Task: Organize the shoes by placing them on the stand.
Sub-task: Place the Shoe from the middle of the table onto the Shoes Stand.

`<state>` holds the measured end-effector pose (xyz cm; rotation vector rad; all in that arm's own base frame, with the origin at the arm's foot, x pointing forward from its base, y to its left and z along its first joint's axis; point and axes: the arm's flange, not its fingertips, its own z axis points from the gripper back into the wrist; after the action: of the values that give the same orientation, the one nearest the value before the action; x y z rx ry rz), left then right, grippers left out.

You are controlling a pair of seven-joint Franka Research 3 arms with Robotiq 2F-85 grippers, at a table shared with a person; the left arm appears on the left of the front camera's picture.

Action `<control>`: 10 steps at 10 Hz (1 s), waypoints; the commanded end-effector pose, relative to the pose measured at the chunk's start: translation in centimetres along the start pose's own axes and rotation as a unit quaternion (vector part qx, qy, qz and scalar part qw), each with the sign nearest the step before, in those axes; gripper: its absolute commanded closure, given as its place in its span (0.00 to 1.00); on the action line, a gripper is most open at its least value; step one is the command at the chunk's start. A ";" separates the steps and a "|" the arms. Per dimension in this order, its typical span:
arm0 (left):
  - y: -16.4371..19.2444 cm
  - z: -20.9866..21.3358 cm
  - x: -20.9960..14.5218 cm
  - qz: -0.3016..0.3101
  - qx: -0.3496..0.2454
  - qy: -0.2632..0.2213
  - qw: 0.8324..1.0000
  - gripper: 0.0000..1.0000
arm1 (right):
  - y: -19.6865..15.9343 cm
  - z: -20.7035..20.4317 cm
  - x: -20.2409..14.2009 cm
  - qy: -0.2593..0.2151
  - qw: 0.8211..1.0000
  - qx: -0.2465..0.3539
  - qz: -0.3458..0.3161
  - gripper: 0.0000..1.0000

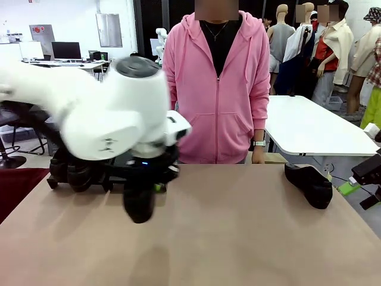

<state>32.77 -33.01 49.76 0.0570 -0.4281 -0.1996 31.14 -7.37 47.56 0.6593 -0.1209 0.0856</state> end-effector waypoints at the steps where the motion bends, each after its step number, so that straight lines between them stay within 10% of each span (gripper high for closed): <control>1: 5.2 1.4 -3.4 -0.048 -0.025 0.023 0.998 1.00 | 0.3 0.4 0.2 0.000 1.000 0.003 -0.006 0.00; 2: 0.0 0.0 0.0 0.000 0.000 0.000 1.000 1.00 | 0.3 0.4 0.2 0.000 1.000 0.003 -0.006 0.00; 7: 0.4 -0.4 -0.9 -0.011 -0.001 0.010 1.000 1.00 | 0.3 0.4 0.2 0.000 1.000 0.003 -0.006 0.00; 10: 6.6 -10.1 9.9 0.062 0.061 -0.073 0.994 1.00 | 0.3 0.4 0.2 0.000 1.000 0.003 -0.006 0.00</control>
<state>42.03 -27.19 46.77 0.1106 -0.5062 -0.1047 31.13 -7.39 47.58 0.6592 -0.1211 0.0852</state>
